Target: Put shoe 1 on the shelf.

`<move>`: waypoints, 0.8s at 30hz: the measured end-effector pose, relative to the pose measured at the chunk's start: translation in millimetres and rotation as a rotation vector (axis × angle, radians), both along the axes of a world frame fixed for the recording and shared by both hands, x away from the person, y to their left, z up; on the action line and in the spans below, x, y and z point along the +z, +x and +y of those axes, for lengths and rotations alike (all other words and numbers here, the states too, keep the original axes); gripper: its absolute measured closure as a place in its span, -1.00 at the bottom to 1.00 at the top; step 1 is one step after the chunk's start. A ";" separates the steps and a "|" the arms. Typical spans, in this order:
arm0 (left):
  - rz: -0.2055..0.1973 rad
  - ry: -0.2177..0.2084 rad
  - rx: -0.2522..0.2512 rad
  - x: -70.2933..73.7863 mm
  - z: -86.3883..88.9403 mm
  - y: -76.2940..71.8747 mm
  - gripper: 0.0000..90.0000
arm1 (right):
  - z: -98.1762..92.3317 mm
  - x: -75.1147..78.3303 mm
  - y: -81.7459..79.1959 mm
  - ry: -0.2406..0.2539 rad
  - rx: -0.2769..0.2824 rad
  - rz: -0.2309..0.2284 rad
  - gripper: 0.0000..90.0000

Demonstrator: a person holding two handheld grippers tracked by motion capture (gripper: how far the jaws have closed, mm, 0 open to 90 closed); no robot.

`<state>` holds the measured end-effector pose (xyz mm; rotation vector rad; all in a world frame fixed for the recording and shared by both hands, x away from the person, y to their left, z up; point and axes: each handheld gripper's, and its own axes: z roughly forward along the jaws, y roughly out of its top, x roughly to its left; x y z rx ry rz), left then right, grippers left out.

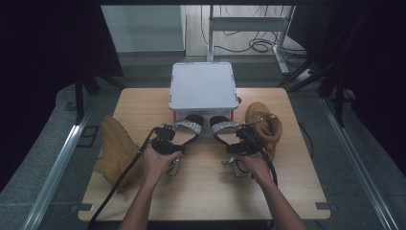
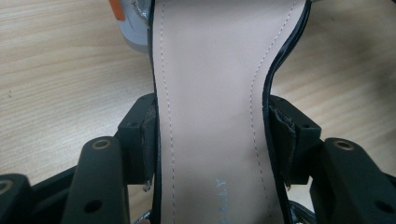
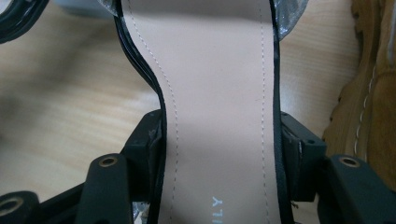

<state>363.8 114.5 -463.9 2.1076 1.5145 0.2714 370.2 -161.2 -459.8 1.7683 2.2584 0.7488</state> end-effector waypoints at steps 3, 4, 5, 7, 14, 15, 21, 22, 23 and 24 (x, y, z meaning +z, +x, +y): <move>-0.004 -0.018 0.023 -0.2 0.6 5.7 -0.08 | 5.3 -2.5 5.5 -0.010 -0.018 -0.015 -0.07; -0.006 -0.014 0.025 0.1 0.3 7.8 -0.08 | 7.6 -2.8 7.4 -0.007 -0.024 -0.015 -0.07; -0.011 -0.009 0.034 0.2 -0.9 10.2 -0.08 | 10.4 -2.9 9.4 -0.006 -0.029 -0.017 -0.07; -0.012 -0.006 0.041 0.6 -2.4 13.7 -0.08 | 16.4 -3.0 14.0 -0.010 -0.035 -0.017 -0.07; -0.025 -0.013 0.069 1.2 -3.9 22.4 -0.08 | 31.7 -6.0 27.8 -0.019 -0.062 -0.024 -0.07; -0.024 -0.005 0.072 1.6 -4.0 23.2 -0.08 | 33.2 -6.2 28.9 -0.022 -0.061 -0.030 -0.07; -0.038 -0.002 0.083 2.8 -7.2 29.2 -0.08 | 39.8 -4.5 35.1 -0.025 -0.086 -0.050 -0.07; -0.044 -0.002 0.088 2.7 -7.7 30.1 -0.08 | 40.4 -4.6 36.0 -0.026 -0.086 -0.051 -0.07; -0.042 0.000 0.093 2.9 -8.3 31.0 -0.08 | 41.2 -4.7 36.9 -0.023 -0.091 -0.048 -0.07; -0.047 -0.001 0.095 2.7 -8.5 31.9 -0.08 | 41.8 -5.0 38.1 -0.020 -0.095 -0.050 -0.07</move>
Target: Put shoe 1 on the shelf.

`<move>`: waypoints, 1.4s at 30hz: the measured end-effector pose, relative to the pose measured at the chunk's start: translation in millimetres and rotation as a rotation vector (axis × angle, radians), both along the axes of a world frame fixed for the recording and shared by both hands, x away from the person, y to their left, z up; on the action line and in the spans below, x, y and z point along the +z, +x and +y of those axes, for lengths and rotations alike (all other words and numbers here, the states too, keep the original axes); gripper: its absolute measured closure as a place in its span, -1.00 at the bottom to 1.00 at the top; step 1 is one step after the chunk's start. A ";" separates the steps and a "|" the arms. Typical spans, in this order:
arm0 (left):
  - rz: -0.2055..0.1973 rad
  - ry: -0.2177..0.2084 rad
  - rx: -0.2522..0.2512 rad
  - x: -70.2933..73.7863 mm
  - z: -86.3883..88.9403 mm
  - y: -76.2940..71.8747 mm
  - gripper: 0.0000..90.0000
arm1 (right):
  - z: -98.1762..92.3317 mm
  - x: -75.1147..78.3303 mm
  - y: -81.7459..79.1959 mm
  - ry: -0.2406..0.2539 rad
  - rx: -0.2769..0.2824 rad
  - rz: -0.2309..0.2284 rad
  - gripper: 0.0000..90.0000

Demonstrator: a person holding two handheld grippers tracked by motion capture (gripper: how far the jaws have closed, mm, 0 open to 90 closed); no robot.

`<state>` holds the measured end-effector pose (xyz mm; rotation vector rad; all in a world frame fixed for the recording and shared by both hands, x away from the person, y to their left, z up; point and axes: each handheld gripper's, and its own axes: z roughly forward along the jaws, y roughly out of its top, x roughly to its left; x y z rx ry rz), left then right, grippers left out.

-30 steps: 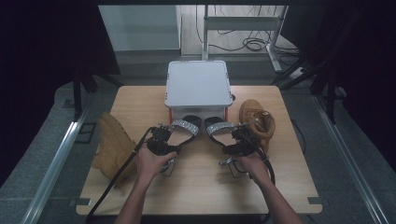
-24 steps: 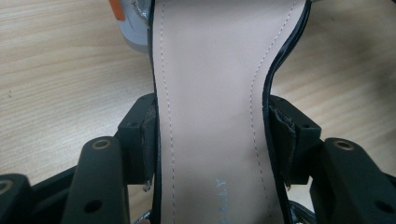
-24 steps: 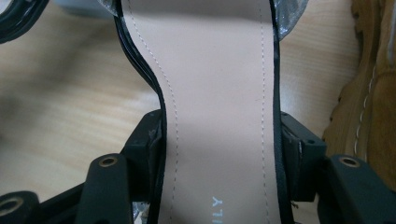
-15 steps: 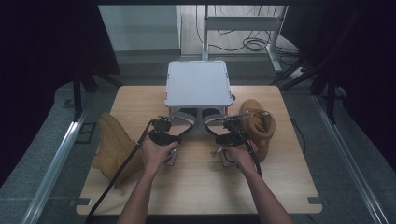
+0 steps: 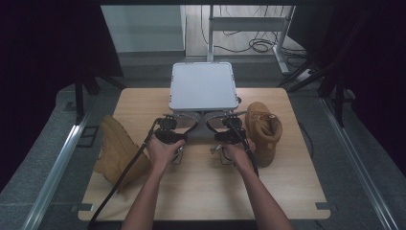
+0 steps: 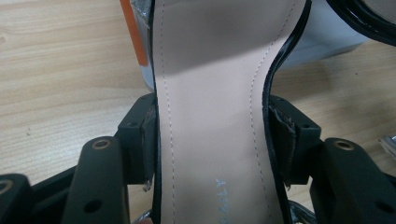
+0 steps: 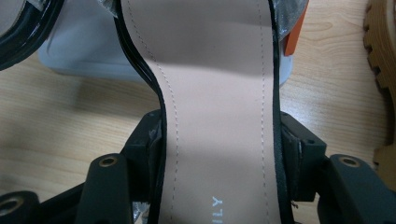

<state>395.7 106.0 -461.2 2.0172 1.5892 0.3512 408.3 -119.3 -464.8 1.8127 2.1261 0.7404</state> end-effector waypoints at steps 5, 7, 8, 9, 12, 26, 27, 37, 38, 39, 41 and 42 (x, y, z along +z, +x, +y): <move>-0.006 -0.002 0.016 -3.1 0.0 4.4 -0.08 | 3.3 -2.5 4.6 0.002 -0.028 -0.008 -0.07; -0.002 0.005 0.016 -4.7 -0.3 5.1 -0.08 | 4.7 -4.0 5.6 -0.004 -0.021 -0.008 -0.07; -0.001 0.006 0.016 -5.5 -0.6 5.4 -0.08 | 6.0 -4.6 5.8 -0.001 -0.025 -0.007 -0.07; 0.000 0.006 0.016 -6.2 -0.9 5.8 -0.08 | 6.9 -5.3 5.9 -0.006 -0.024 -0.007 -0.07; 0.000 -0.010 0.029 -7.6 -2.4 8.4 -0.08 | 9.1 -6.7 7.5 -0.009 -0.033 -0.013 -0.07; -0.014 -0.019 0.113 -18.4 -10.6 27.0 -0.08 | 24.2 -16.9 18.5 -0.008 -0.099 -0.036 -0.07; -0.016 -0.016 0.116 -19.9 -10.4 28.4 -0.08 | 25.6 -17.6 19.1 -0.008 -0.106 -0.030 -0.07; -0.001 -0.002 0.136 -32.5 -15.9 34.8 -0.08 | 32.3 -31.2 25.1 -0.038 -0.128 -0.021 -0.08; 0.002 0.005 0.134 -34.7 -16.8 34.8 -0.07 | 32.5 -31.4 25.3 -0.044 -0.128 -0.017 -0.08; 0.004 0.001 0.136 -36.6 -17.8 35.1 -0.07 | 32.6 -31.7 25.5 -0.049 -0.132 -0.016 -0.08; 0.007 0.006 0.143 -40.1 -19.6 35.8 -0.07 | 32.8 -32.4 25.9 -0.048 -0.133 -0.019 -0.08; 0.005 0.007 0.143 -41.2 -20.3 35.8 -0.07 | 32.8 -32.5 26.1 -0.049 -0.134 -0.018 -0.08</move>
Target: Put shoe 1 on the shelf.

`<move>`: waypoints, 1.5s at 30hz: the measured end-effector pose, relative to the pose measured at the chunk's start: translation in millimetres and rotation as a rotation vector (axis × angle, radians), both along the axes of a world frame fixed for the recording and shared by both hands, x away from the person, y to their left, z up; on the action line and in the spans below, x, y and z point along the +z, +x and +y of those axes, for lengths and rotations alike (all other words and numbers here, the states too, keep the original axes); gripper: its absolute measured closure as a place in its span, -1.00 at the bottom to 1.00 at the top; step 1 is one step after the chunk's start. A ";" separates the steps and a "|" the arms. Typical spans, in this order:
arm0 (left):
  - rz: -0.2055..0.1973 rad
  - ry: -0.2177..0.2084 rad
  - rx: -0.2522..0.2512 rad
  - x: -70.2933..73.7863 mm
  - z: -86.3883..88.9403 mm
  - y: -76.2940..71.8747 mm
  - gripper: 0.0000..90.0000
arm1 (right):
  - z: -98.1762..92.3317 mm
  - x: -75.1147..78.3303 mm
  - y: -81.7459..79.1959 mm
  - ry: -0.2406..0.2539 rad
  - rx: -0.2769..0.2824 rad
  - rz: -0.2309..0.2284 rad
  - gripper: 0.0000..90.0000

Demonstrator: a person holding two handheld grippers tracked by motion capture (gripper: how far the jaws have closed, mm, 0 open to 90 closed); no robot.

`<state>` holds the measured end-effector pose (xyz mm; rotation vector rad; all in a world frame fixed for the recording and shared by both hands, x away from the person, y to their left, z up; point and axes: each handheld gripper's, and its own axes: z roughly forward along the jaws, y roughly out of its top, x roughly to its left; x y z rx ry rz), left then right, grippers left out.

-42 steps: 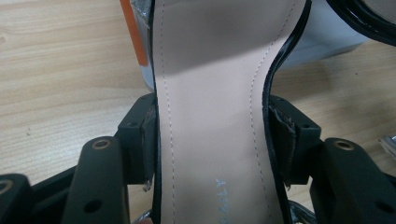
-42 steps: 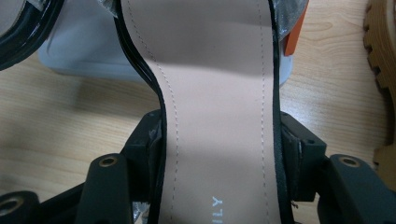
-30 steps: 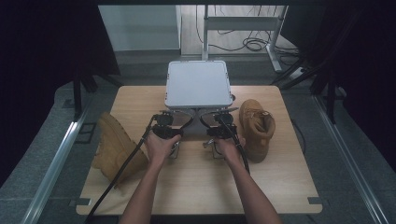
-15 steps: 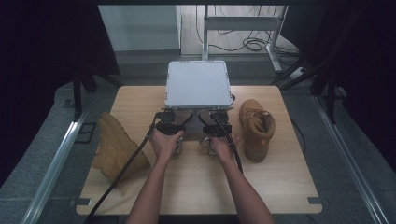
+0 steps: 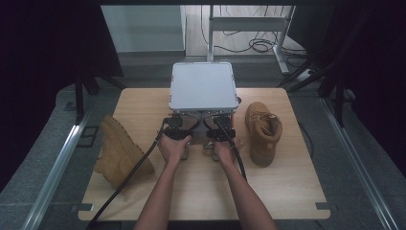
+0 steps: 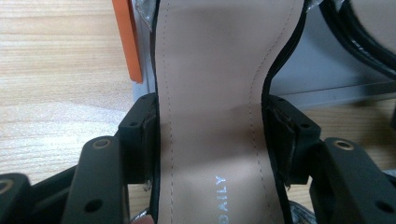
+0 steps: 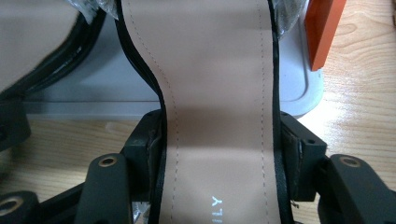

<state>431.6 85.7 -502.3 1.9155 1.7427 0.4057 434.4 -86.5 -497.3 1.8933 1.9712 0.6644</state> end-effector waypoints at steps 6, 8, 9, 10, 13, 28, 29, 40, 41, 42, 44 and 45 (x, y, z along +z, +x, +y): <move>0.004 -0.019 0.009 -2.5 -2.1 3.2 -0.08 | -1.4 -0.2 2.1 -0.002 -0.018 0.002 -0.08; 0.010 -0.016 0.013 -4.9 -3.0 4.3 -0.08 | -2.3 -2.4 3.3 0.008 -0.020 0.003 -0.08; 0.011 -0.014 0.014 -5.9 -3.3 4.7 -0.08 | -2.0 -3.6 3.9 0.012 -0.024 0.011 -0.09; 0.013 -0.017 0.013 -7.2 -3.9 5.0 -0.08 | -1.8 -4.3 4.2 0.018 -0.025 0.014 -0.09; 0.003 -0.027 0.016 -9.0 -5.3 4.5 -0.11 | -1.6 -4.4 5.4 0.027 -0.024 0.028 -0.16; -0.157 -0.132 -0.158 35.0 27.2 -44.5 -0.47 | -25.9 18.5 -32.6 0.121 0.105 -0.107 -0.51; -0.164 -0.119 -0.174 36.6 29.8 -50.2 -0.47 | -30.0 18.2 -37.5 0.132 0.127 -0.120 -0.51; -0.239 -0.165 -0.216 18.5 45.5 -90.2 -0.38 | -40.3 11.7 -84.8 0.168 0.273 -0.245 -0.42; -0.242 -0.162 -0.215 17.5 46.9 -93.2 -0.38 | -40.6 10.6 -87.0 0.170 0.280 -0.252 -0.42; -0.243 -0.165 -0.211 16.5 49.1 -96.0 -0.38 | -41.2 9.5 -89.0 0.176 0.286 -0.253 -0.42; -0.256 -0.169 -0.215 14.4 54.0 -101.7 -0.37 | -43.5 6.9 -92.7 0.179 0.291 -0.264 -0.42; -0.268 -0.161 -0.224 13.5 56.7 -104.3 -0.32 | -44.8 5.4 -94.6 0.183 0.292 -0.267 -0.42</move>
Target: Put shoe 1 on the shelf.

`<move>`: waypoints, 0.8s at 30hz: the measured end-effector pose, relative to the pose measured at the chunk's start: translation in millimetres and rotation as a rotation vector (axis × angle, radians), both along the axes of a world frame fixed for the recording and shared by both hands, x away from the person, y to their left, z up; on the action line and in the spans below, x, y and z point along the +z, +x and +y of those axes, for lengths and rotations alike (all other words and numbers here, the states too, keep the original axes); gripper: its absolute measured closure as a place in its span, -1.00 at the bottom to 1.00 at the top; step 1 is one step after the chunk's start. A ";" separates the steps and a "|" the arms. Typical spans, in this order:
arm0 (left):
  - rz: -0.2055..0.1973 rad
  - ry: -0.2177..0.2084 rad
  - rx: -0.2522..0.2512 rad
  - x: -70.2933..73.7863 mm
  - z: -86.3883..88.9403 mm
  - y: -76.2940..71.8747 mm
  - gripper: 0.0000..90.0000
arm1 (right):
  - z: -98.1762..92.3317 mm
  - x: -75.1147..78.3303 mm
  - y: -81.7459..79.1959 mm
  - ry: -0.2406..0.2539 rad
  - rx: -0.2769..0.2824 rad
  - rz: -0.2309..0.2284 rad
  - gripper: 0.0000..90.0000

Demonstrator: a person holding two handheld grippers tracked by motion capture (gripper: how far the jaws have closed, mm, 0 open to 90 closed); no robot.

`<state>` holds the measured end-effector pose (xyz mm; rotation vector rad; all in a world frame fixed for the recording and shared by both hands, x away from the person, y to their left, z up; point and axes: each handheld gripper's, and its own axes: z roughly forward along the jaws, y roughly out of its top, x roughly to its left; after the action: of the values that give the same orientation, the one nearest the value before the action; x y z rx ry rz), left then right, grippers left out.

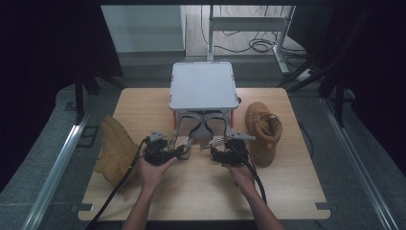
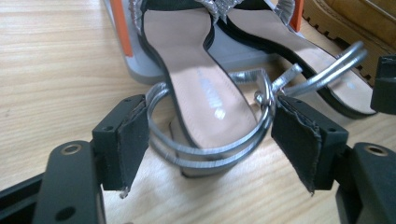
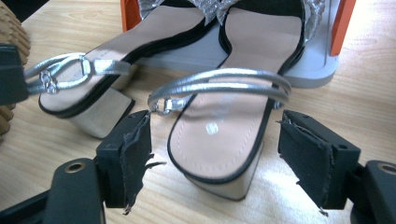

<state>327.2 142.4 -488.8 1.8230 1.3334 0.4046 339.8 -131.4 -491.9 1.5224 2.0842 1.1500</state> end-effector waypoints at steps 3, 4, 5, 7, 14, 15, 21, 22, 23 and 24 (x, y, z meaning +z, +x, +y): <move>-0.001 -0.018 -0.008 -2.5 7.9 -6.2 -0.28 | -4.0 -4.7 -5.9 0.005 0.015 -0.008 -0.42; 0.000 -0.024 -0.009 -3.3 9.5 -8.4 -0.28 | -5.3 -5.5 -8.3 0.009 0.018 -0.012 -0.42; -0.005 -0.021 -0.012 -4.0 10.4 -11.2 -0.28 | -7.0 -6.5 -10.4 0.013 0.021 -0.018 -0.42; -0.011 -0.011 -0.017 -5.7 10.6 -17.1 -0.27 | -10.6 -7.9 -14.6 0.034 0.019 -0.025 -0.40; -0.052 0.063 -0.033 -14.4 2.9 -28.8 -0.27 | -12.6 -15.4 -21.8 0.022 0.038 -0.028 -0.41; -0.060 0.066 -0.032 -14.9 1.8 -29.3 -0.29 | -12.8 -16.3 -22.5 0.021 0.045 -0.031 -0.41; -0.053 0.068 -0.055 -21.0 -8.2 -33.0 -0.25 | -12.6 -19.8 -22.6 -0.003 0.058 -0.025 -0.41; -0.047 0.074 -0.059 -22.9 -9.5 -32.7 -0.25 | -12.5 -20.4 -22.4 -0.003 0.056 -0.023 -0.41; -0.042 0.081 -0.058 -24.4 -10.9 -32.4 -0.26 | -12.2 -21.0 -22.3 -0.006 0.056 -0.021 -0.41; -0.038 0.079 -0.057 -26.2 -12.0 -31.6 -0.26 | -11.9 -21.7 -22.3 -0.012 0.058 -0.022 -0.41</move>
<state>295.7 130.4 -515.0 1.9048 1.2519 0.4652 317.5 -143.3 -513.6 1.4469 2.1298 1.1671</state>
